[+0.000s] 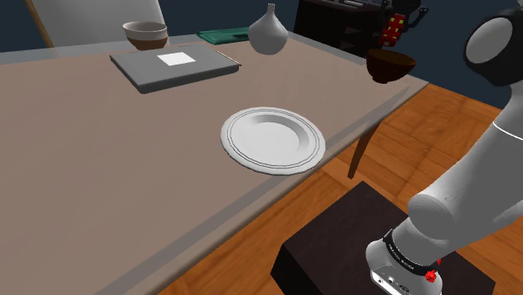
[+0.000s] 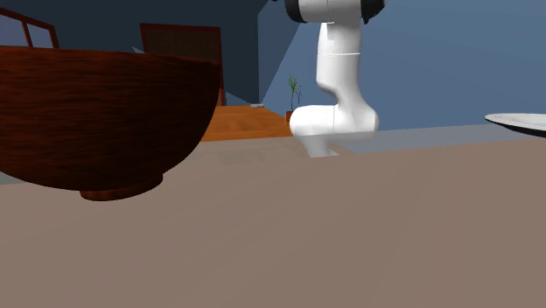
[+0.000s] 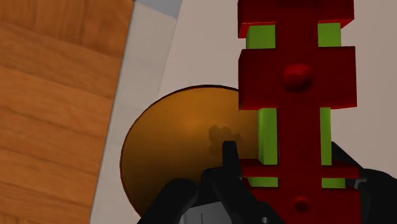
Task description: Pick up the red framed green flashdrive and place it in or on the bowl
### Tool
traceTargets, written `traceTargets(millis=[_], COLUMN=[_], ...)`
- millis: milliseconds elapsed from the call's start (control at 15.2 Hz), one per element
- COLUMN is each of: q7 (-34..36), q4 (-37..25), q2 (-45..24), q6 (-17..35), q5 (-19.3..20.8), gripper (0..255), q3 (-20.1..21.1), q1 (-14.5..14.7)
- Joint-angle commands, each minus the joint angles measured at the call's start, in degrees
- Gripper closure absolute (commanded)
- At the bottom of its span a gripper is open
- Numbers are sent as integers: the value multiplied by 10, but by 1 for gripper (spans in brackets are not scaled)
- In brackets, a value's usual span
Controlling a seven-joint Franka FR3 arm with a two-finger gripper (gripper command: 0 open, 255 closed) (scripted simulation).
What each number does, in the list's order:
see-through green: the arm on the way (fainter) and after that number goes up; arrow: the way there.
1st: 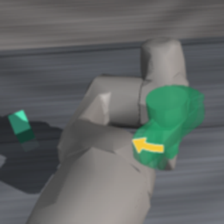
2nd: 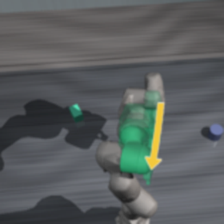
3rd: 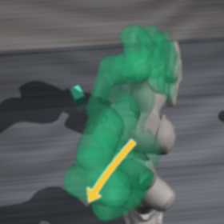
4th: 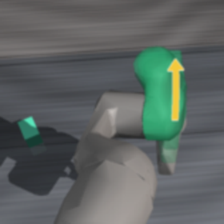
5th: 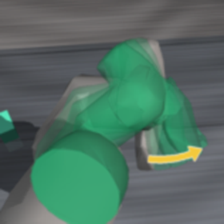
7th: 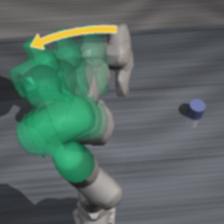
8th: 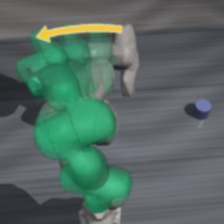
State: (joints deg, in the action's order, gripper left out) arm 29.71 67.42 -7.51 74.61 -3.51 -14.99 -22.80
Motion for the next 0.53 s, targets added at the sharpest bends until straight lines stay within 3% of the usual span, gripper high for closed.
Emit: traceTargets(millis=[0,264,462], q7=[-30,-85,-83], q4=[-36,-165,-93], q2=[-27,-117,-87], q6=[-11,-55,-12], q5=[-9,-44,-31], gripper=[255,255,255], q3=[-13,-34,-32], q1=[-21,-77,-66])
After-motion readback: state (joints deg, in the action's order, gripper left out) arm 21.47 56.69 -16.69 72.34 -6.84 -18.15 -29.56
